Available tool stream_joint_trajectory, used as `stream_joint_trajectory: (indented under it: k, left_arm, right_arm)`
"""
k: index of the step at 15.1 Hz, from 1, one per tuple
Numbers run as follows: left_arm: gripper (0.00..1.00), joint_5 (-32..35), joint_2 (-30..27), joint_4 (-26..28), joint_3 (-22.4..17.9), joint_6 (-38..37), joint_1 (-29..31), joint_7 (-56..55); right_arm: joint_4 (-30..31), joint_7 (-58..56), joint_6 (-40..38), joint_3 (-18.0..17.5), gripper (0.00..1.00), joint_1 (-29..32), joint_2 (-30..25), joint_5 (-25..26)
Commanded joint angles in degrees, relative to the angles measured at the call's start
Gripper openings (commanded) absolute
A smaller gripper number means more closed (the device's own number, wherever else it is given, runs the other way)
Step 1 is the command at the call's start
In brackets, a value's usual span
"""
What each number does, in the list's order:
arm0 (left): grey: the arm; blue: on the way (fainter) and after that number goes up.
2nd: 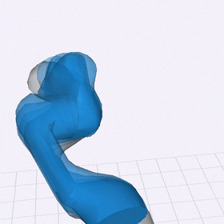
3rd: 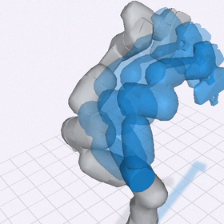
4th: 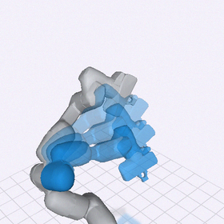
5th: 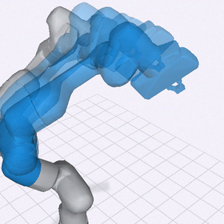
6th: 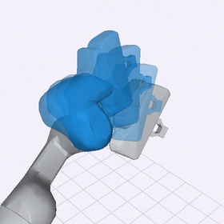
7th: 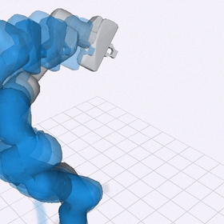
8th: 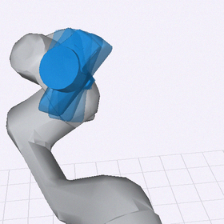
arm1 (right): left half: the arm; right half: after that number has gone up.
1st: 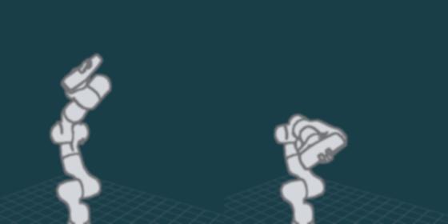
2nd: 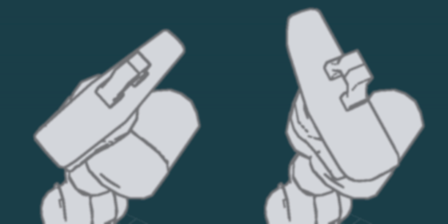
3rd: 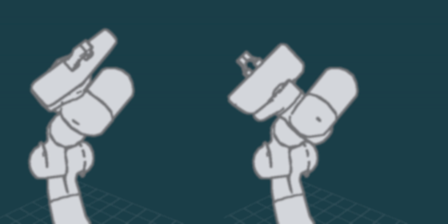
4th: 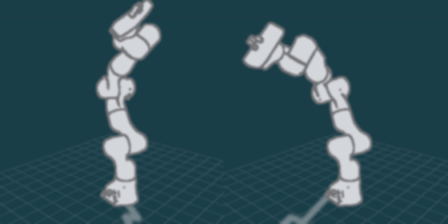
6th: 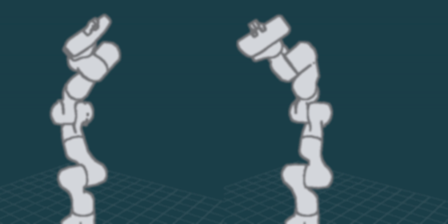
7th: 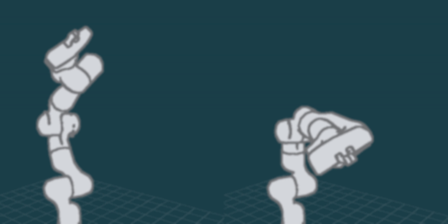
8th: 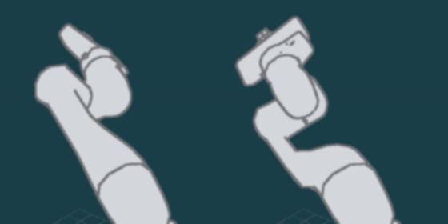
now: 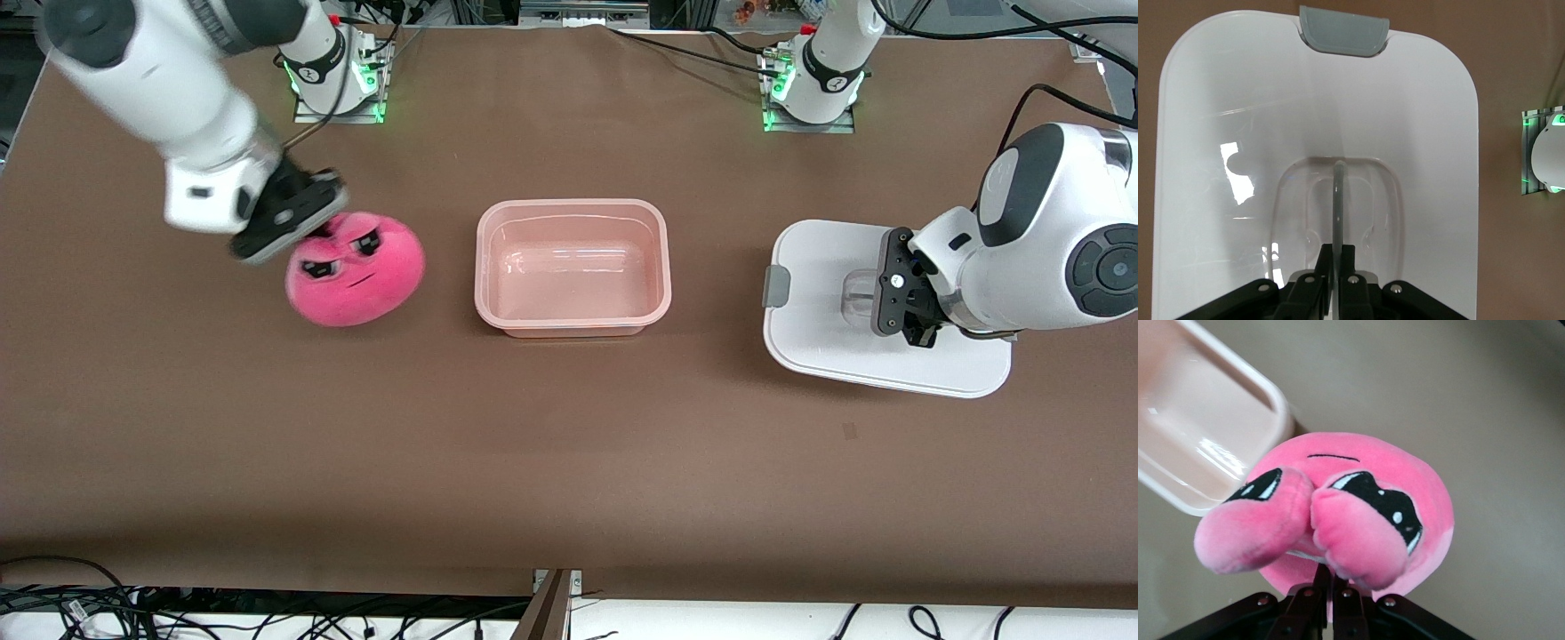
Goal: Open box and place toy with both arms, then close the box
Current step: 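Lift the pink toy and carry it over the pink tub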
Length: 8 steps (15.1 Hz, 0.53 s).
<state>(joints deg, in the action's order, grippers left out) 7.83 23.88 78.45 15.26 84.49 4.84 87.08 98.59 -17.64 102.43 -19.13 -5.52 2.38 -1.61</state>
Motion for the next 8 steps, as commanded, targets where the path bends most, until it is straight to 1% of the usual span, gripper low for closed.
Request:
stream_joint_trajectory:
  k: [1,2,4,5,8]
  left_arm:
    - [0.0,1.0,-0.1,-0.5,0.0,-0.5,-0.4,1.2]
    - [0.0,1.0,-0.1,-0.5,0.0,-0.5,-0.7,1.2]
    - [0.0,1.0,-0.1,-0.5,0.0,-0.5,-0.7,1.3]
    - [0.0,1.0,-0.1,-0.5,0.0,-0.5,-0.7,1.3]
    - [0.0,0.9,-0.1,-0.3,0.0,-0.5,-0.6,1.5]
  right_arm:
    - [-2.6,-0.5,-1.5,-6.2,0.0,0.4,0.7,-0.4]
    - [-3.0,-1.1,-1.5,-7.5,0.0,-0.4,0.8,-0.2]
    - [-3.3,-4.1,-1.3,-8.0,0.0,-3.9,2.1,0.5]
    - [-3.7,-5.5,-1.3,-8.0,0.0,-5.6,2.9,1.9]
    - [-3.8,-6.8,-1.4,-8.0,0.0,-11.7,5.5,8.4]
